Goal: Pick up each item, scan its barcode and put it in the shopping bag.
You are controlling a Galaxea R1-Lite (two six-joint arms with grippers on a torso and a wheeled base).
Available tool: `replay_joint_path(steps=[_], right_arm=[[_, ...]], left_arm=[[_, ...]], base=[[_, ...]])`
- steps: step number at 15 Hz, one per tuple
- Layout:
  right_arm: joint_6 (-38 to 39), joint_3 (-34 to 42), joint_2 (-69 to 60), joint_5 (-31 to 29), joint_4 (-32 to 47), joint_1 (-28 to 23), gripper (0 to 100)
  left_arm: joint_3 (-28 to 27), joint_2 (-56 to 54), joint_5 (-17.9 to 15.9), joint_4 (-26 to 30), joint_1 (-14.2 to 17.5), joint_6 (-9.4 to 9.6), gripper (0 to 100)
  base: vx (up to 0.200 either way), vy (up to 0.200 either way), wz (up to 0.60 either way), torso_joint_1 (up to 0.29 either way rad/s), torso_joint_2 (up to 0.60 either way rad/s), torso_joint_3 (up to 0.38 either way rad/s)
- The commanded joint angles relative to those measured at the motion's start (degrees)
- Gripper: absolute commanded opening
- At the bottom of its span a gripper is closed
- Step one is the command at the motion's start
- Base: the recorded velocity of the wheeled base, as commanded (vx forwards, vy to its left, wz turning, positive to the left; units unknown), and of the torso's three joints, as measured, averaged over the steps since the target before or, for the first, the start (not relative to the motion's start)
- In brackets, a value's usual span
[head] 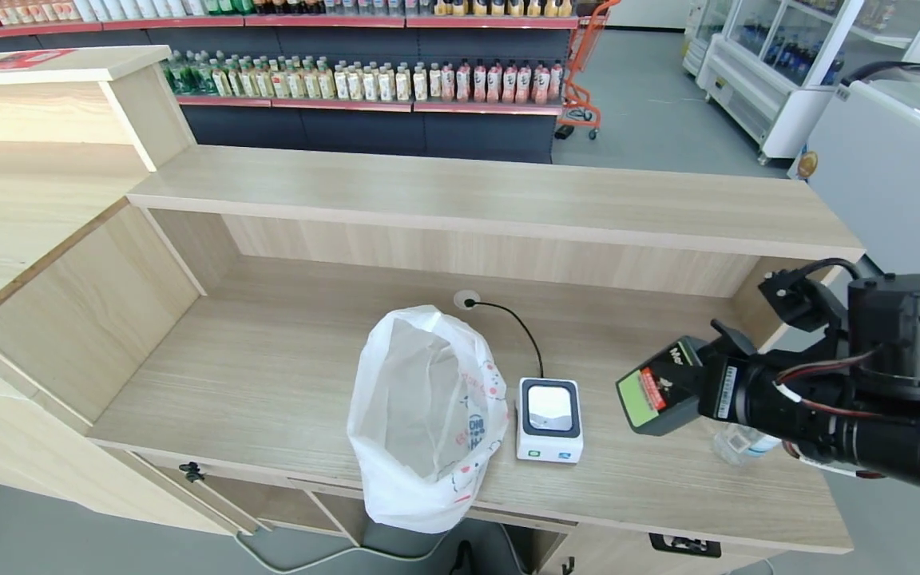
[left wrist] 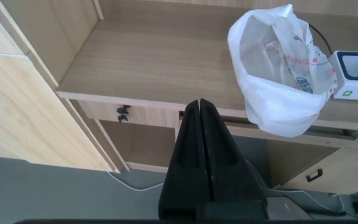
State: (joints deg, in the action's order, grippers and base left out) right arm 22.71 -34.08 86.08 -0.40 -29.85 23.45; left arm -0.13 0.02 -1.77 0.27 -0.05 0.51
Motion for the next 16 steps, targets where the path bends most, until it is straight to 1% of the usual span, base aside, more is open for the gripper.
replay_joint_path(steps=[1, 8, 16], right_arm=[[0.05, -2.65, 7.09, 0.05, -0.99, 0.19, 0], [-0.39, -9.07, 17.72, 0.14, -3.98, 0.89, 0], [-0.3, -9.95, 24.84, -0.13, -8.64, 3.35, 0]], left_arm=[[0.05, 0.06, 0.01, 0.0, 0.05, 0.02, 0], [0.05, 0.06, 0.01, 0.0, 0.05, 0.02, 0], [0.05, 0.06, -0.08, -0.09, 0.05, 0.02, 0]], base=[[0.0, 0.0, 0.0, 0.0, 0.0, 0.0], [0.0, 0.0, 0.0, 0.0, 0.0, 0.0], [0.0, 0.0, 0.0, 0.0, 0.0, 0.0]])
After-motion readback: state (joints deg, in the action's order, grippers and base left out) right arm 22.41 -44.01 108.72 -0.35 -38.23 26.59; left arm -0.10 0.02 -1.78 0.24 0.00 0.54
